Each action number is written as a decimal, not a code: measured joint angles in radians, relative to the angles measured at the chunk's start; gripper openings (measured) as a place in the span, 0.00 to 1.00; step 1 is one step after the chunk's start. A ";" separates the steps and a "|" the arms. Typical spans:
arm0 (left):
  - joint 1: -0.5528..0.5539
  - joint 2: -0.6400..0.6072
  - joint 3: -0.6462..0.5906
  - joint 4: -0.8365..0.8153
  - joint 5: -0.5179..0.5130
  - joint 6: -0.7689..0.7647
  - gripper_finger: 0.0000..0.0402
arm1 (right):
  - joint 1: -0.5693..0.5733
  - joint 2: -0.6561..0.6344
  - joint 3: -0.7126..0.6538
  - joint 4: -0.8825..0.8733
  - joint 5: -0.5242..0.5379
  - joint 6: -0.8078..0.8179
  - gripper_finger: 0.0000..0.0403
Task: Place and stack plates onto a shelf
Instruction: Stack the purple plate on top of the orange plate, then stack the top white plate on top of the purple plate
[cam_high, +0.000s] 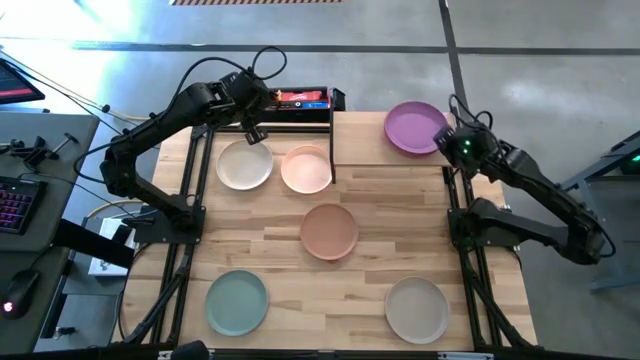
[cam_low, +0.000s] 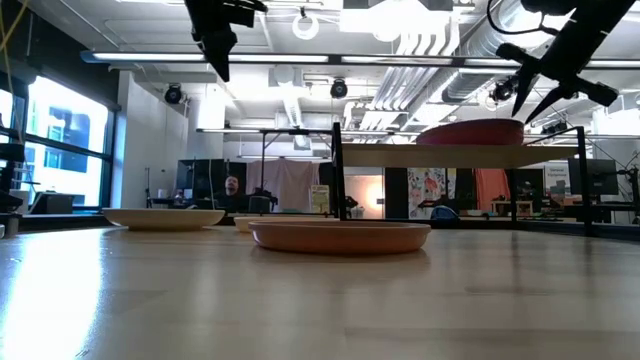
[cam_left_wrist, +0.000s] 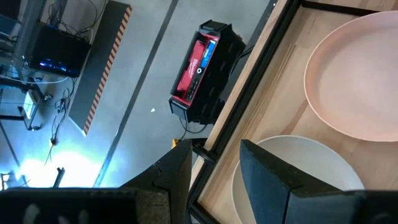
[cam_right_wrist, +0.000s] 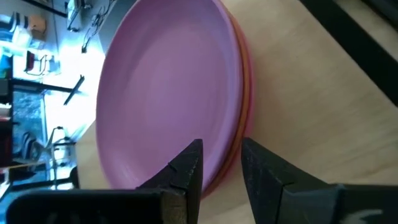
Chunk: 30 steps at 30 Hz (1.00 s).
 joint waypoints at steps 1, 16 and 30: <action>0.000 0.000 0.000 0.000 0.000 0.000 0.31 | 0.000 -0.009 0.000 -0.002 -0.010 0.000 0.23; 0.000 0.000 -0.100 -0.114 0.226 -0.129 0.31 | 0.015 -0.038 0.000 0.157 -0.488 -0.164 0.23; -0.002 0.000 -0.389 -0.095 0.313 -0.391 0.31 | 0.277 0.019 0.000 0.430 -0.564 -0.230 0.23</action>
